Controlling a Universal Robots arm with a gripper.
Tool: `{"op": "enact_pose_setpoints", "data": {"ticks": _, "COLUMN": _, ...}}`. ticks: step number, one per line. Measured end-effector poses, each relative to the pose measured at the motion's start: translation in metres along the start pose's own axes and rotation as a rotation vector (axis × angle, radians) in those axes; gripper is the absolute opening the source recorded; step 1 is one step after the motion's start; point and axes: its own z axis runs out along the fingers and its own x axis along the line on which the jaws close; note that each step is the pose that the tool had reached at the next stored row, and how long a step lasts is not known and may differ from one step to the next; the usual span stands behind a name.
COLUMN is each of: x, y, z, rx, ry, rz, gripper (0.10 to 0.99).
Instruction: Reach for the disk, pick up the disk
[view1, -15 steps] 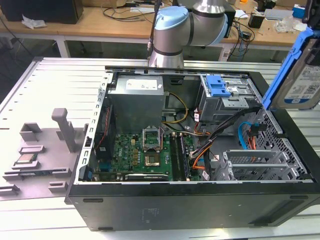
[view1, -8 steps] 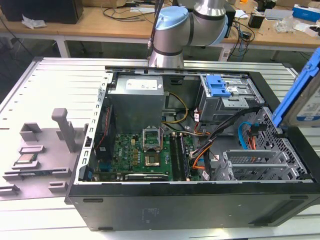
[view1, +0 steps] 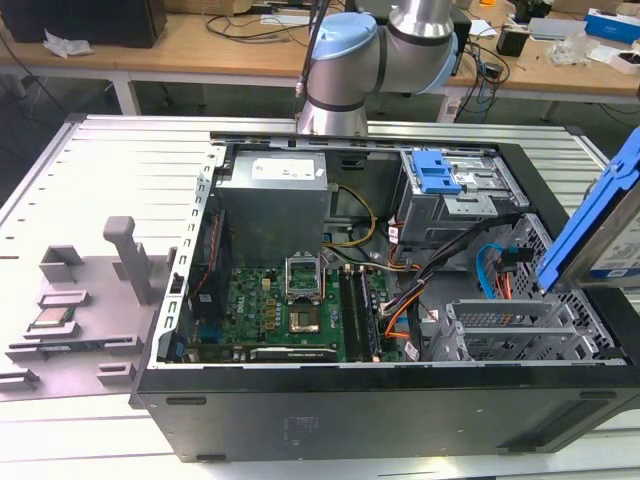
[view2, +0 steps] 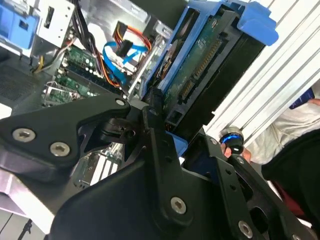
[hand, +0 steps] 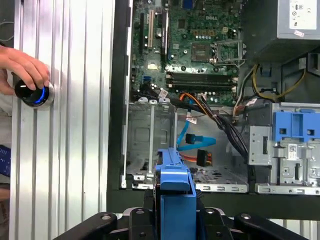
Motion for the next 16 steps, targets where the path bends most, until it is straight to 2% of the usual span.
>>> {"op": "enact_pose_setpoints", "data": {"ticks": 3, "x": 0.0034, "y": 0.0073, "z": 0.0027, "rx": 0.000, "ry": 0.0002, "rz": 0.000, "gripper": 0.365}}
{"op": "enact_pose_setpoints", "data": {"ticks": 6, "x": 0.0055, "y": 0.0188, "z": 0.0050, "rx": 0.000, "ry": 0.0001, "rz": 0.000, "gripper": 0.365}}
{"op": "enact_pose_setpoints", "data": {"ticks": 9, "x": 0.0081, "y": 0.0405, "z": 0.0096, "rx": 0.000, "ry": -0.0001, "rz": 0.000, "gripper": 0.365}}
{"op": "enact_pose_setpoints", "data": {"ticks": 12, "x": 0.0094, "y": 0.0515, "z": 0.0133, "rx": 0.000, "ry": 0.0001, "rz": 0.000, "gripper": 0.365}}
{"op": "enact_pose_setpoints", "data": {"ticks": 13, "x": 0.0099, "y": 0.0587, "z": 0.0168, "rx": 0.000, "ry": 0.0001, "rz": 0.000, "gripper": 0.365}}
{"op": "enact_pose_setpoints", "data": {"ticks": 14, "x": 0.0101, "y": 0.0628, "z": 0.0190, "rx": 0.000, "ry": 0.0000, "rz": 0.000, "gripper": 0.365}}
{"op": "enact_pose_setpoints", "data": {"ticks": 16, "x": 0.0100, "y": 0.0645, "z": 0.0199, "rx": 0.000, "ry": -0.0001, "rz": 0.000, "gripper": 0.365}}
